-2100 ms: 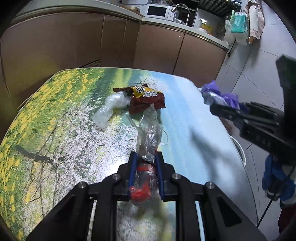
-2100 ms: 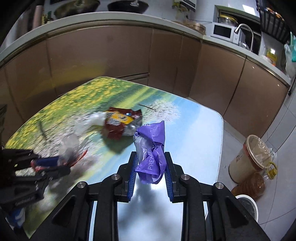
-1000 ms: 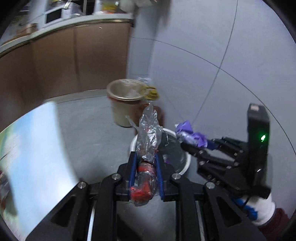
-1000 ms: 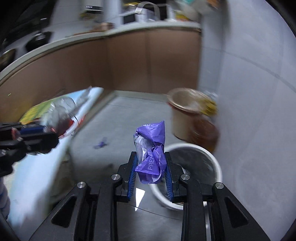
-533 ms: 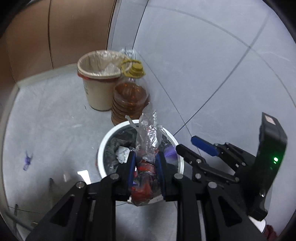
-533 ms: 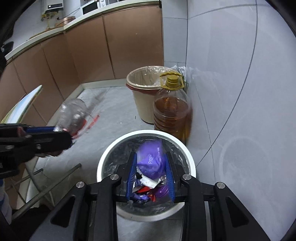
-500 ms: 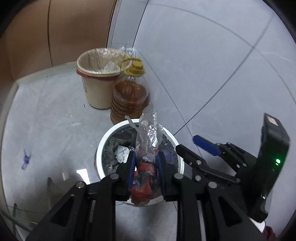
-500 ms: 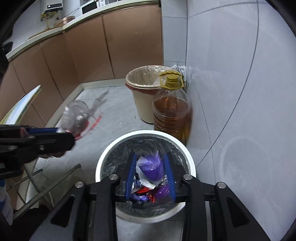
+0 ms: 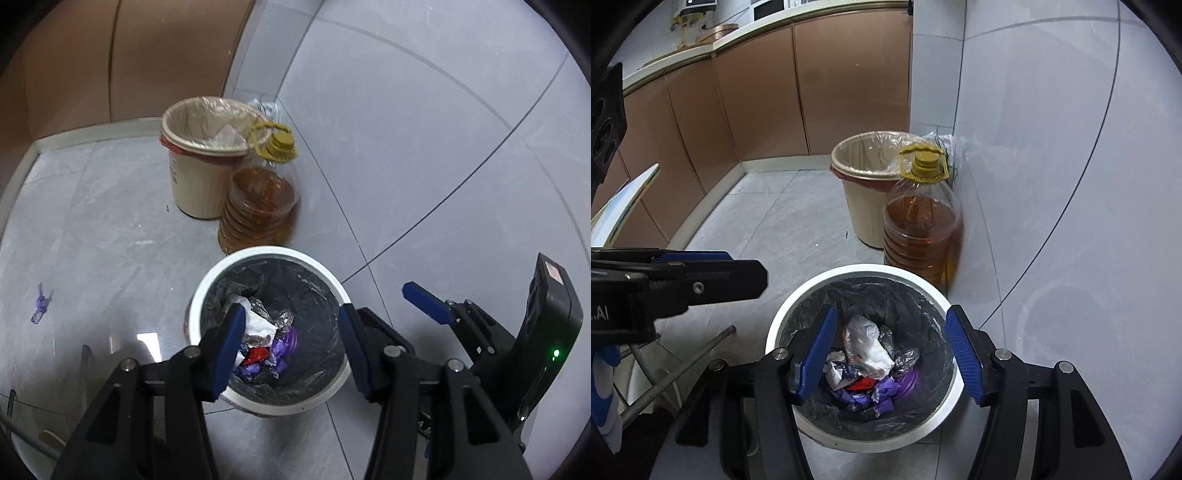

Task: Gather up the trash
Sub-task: 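Move both open tools back over the table toward the snack bag and plastic bag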

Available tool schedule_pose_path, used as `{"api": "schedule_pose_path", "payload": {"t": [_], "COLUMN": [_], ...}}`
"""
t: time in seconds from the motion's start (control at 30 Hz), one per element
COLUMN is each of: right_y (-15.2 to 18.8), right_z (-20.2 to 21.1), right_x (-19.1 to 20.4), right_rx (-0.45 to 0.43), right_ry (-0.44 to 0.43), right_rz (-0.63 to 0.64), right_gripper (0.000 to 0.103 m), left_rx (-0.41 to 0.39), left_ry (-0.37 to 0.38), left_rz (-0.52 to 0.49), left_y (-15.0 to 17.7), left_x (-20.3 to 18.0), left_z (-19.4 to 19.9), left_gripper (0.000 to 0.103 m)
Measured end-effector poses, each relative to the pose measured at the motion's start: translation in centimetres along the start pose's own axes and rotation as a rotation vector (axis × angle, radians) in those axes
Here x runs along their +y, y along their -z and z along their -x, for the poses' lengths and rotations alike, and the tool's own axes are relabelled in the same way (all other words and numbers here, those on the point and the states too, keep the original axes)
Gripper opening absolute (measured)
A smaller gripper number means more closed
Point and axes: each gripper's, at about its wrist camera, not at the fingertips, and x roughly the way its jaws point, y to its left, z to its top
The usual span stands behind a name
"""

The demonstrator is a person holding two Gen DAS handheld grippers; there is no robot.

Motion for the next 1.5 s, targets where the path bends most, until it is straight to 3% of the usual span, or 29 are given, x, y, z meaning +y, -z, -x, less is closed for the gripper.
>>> {"api": "schedule_pose_path", "payload": {"t": [0.03, 0.1, 0.3, 0.5, 0.7, 0.93, 1.27, 1.5], "right_y": [-0.1, -0.2, -0.3, 0.3, 1.4, 2.4, 3.6, 5.1], "right_z": [0.5, 1.9, 7.0, 12.5, 17.9, 23.1, 26.6, 28.5], "right_x": [0.2, 0.6, 3.1, 6.8, 11.5, 16.6, 21.9, 24.4], "right_rx": [-0.008, -0.034, -0.121, -0.185, -0.248, -0.313, -0.33, -0.321], "right_ry": [0.0, 0.003, -0.027, -0.083, -0.141, -0.263, -0.377, -0.42], "right_rz": [0.003, 0.008, 0.038, 0.096, 0.194, 0.266, 0.35, 0.394], "right_gripper": [0.063, 0.078, 0.087, 0.095, 0.095, 0.095, 0.095, 0.095], "left_rx": [-0.021, -0.055, -0.162, -0.274, -0.322, -0.388, -0.496, -0.53], "left_ry": [-0.008, -0.027, -0.082, -0.148, -0.249, -0.395, -0.55, -0.613], "left_rz": [-0.001, 0.002, 0.024, 0.013, -0.011, 0.027, 0.199, 0.24], "left_y": [0.2, 0.6, 2.1, 5.6, 9.8, 15.6, 23.4, 27.5], "left_x": [0.1, 0.2, 1.1, 2.1, 3.2, 5.4, 9.6, 9.7], "left_z": [1.1, 3.1, 9.7, 17.1, 23.1, 29.7, 37.5, 40.0], "left_gripper": [0.05, 0.05, 0.05, 0.05, 0.05, 0.05, 0.05, 0.05]}}
